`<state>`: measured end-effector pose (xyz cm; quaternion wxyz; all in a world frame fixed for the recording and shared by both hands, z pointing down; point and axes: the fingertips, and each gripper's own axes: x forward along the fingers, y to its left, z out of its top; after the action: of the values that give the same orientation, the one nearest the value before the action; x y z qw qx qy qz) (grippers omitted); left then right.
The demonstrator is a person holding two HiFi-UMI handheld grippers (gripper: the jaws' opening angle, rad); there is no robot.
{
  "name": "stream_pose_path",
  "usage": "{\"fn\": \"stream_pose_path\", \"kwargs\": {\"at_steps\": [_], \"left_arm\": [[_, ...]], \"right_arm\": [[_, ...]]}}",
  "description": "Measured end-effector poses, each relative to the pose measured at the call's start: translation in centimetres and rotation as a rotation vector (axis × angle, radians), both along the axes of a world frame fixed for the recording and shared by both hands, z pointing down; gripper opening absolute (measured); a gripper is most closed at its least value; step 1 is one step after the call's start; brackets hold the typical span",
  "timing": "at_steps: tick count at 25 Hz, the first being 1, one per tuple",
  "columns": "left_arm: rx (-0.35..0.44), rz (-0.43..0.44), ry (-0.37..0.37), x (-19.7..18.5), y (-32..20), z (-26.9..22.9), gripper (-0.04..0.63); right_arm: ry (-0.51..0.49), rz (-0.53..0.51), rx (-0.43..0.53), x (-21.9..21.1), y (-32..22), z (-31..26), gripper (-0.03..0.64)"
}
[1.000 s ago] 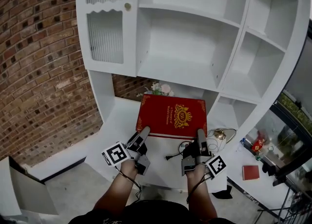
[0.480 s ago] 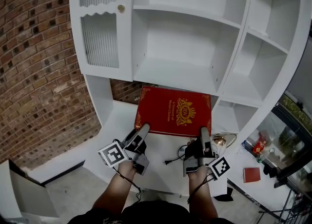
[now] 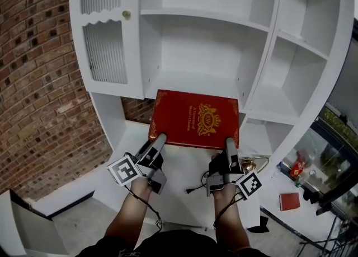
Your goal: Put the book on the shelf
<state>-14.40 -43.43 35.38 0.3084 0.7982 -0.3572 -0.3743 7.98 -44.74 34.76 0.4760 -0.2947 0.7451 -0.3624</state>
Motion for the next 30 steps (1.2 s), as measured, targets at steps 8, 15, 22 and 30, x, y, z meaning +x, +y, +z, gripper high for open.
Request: {"fn": "stream_pose_path", "kwargs": {"at_steps": [8,15,22,30], "left_arm": [[0.018,0.038,0.053,1.3,-3.4,-1.6,0.308],[0.021,0.046,0.102,1.9,-5.2,-2.0,0.311],[0.023,-0.058,-0.072,0.5,-7.6,-1.6,0.316],[0.039,-0.107,-0.151,0.5,-9.3,-2.4,0.322]], "right_arm": [[0.005,0.040,-0.032,0.7,-3.6,-0.5,0.285],[0.040,0.066,-0.026,1.0,-5.5,-1.1,0.290],[0.064,0.074,-0.034,1.2,-7.4,-1.4,0.295],[0.177,0.193,-0.037,1.8,-9.3,-2.4,0.311]]}}
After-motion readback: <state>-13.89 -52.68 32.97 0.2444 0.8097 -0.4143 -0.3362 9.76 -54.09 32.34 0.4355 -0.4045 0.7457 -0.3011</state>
